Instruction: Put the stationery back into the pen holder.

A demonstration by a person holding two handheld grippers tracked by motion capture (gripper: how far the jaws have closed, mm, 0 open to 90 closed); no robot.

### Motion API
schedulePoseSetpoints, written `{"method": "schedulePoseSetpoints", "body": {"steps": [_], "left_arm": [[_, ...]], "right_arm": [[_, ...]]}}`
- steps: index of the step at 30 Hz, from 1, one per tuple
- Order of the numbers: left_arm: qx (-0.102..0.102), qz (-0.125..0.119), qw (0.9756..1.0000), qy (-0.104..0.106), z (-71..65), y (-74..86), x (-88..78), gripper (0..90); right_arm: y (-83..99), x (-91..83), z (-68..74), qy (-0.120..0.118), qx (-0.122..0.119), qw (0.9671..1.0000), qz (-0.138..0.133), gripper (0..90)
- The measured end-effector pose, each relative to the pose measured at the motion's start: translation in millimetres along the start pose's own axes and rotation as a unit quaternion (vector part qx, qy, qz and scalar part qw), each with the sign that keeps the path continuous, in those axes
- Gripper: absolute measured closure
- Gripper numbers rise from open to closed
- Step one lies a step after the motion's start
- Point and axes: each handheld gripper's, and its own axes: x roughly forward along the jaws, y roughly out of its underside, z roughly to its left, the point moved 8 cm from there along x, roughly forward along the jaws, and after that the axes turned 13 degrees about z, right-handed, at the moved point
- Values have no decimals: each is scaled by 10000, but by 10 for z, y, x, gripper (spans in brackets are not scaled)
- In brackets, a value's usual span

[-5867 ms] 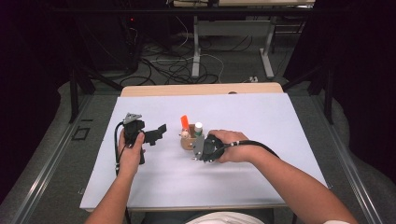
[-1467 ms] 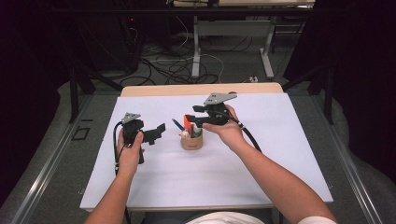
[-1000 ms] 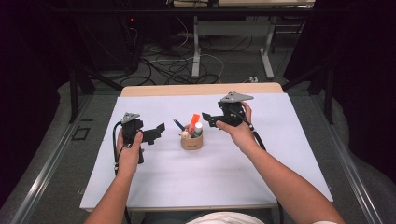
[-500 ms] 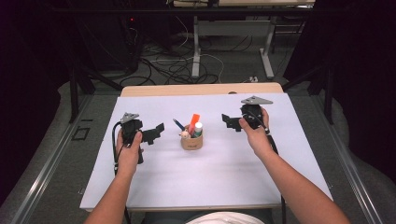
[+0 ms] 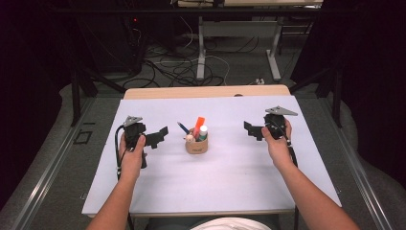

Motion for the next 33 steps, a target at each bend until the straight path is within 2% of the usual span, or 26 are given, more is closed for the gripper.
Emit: {"method": "schedulePoseSetpoints", "body": {"steps": [5, 11, 18, 21, 26, 33], "left_arm": [[15, 5, 10000, -12, 14, 3, 5, 7], [-18, 20, 10000, -14, 24, 6, 1, 8], [-35, 46, 10000, -23, 45, 14, 19, 7], [-56, 21, 10000, -26, 53, 12, 27, 8], [-124, 34, 9999, -18, 61, 14, 24, 8], [-99, 55, 9999, -29, 72, 16, 18, 8]], "right_arm": [[93, -6, -64, 41, 89, 9999, 45, 0], [148, -1, -155, 156, 81, 9998, 60, 0], [222, -10, -291, 204, 387, 9989, 144, 4], [254, 1, -337, 241, 449, 9986, 169, 4], [306, 14, -375, 248, 514, 9981, 231, 8], [341, 32, -409, 239, 578, 9977, 270, 13]]}}
